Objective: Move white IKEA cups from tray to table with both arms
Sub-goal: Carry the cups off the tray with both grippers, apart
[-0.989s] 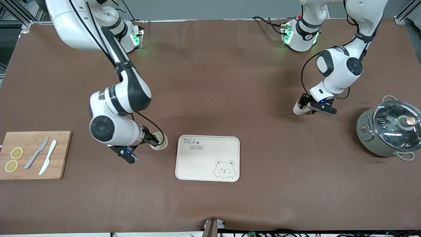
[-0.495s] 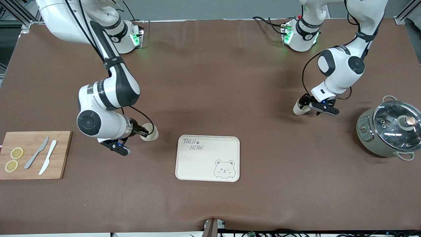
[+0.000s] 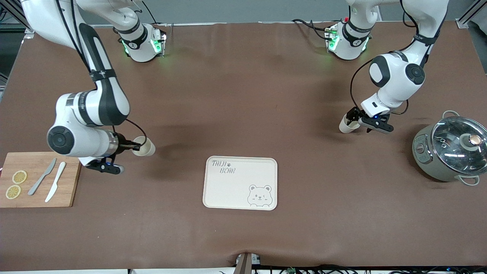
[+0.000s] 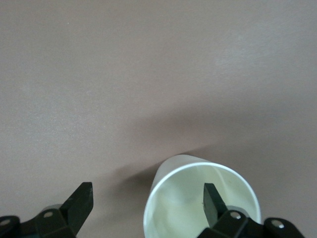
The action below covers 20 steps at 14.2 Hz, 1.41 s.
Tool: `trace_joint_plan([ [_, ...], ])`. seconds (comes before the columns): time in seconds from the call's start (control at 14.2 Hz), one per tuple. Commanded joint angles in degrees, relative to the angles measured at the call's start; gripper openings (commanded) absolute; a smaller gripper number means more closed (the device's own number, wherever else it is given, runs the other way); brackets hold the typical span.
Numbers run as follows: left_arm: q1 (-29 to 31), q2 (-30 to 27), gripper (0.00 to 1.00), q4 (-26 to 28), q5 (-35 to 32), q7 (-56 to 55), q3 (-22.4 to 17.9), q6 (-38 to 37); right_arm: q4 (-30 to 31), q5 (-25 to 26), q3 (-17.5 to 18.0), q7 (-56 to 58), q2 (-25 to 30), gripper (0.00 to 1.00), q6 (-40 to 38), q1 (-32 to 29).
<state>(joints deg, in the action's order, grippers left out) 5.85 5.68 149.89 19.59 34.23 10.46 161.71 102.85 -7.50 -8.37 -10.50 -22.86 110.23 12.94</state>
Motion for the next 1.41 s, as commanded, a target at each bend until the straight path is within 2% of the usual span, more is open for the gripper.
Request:
trace_joint_plan([
  [0.0, -0.05, -4.53, 1.0, -0.29, 0.62, 0.93, -0.36, -5.51, 5.24, 0.47, -3.04, 8.72, 2.47, 0.0, 3.67, -0.72],
  [0.21, 3.1, -5.77, 1.0, -3.01, -3.31, 0.32, -0.27, -10.08, 8.06, 0.47, -5.33, 16.46, 2.65, 0.0, 6.75, -1.6],
  [0.49, 4.35, -5.77, 1.0, -7.85, -13.07, -8.98, -0.01, -15.62, 13.51, 0.47, -7.44, 22.62, 2.48, 0.0, 14.65, -2.39],
  [0.64, 4.35, -5.95, 1.0, -9.69, -13.35, -10.75, 0.34, -17.73, 15.61, 0.47, -7.53, 23.16, 2.47, 0.0, 17.81, -2.39],
  [0.92, 3.65, -5.51, 1.0, -14.17, -13.44, -14.96, 1.31, -19.67, 16.24, -0.06, -8.24, 28.16, 2.82, 0.0, 17.48, -3.88],
  [1.06, 3.47, -5.07, 1.0, -18.55, -13.53, -19.87, 3.67, -22.99, 16.41, -0.15, -8.15, 28.26, 2.74, 0.0, 17.48, -4.5],
  [1.27, 3.38, -3.84, 1.0, -27.6, -13.88, -26.55, 6.49, -32.3, 16.33, -0.23, -8.15, 28.17, 2.65, 0.0, 17.57, -4.41],
  [1.34, 3.47, -3.66, 1.0, -29.98, -15.79, -29.54, 7.37, -34.77, 16.33, -0.24, -8.15, 28.17, 2.56, 0.0, 17.57, -4.5],
])
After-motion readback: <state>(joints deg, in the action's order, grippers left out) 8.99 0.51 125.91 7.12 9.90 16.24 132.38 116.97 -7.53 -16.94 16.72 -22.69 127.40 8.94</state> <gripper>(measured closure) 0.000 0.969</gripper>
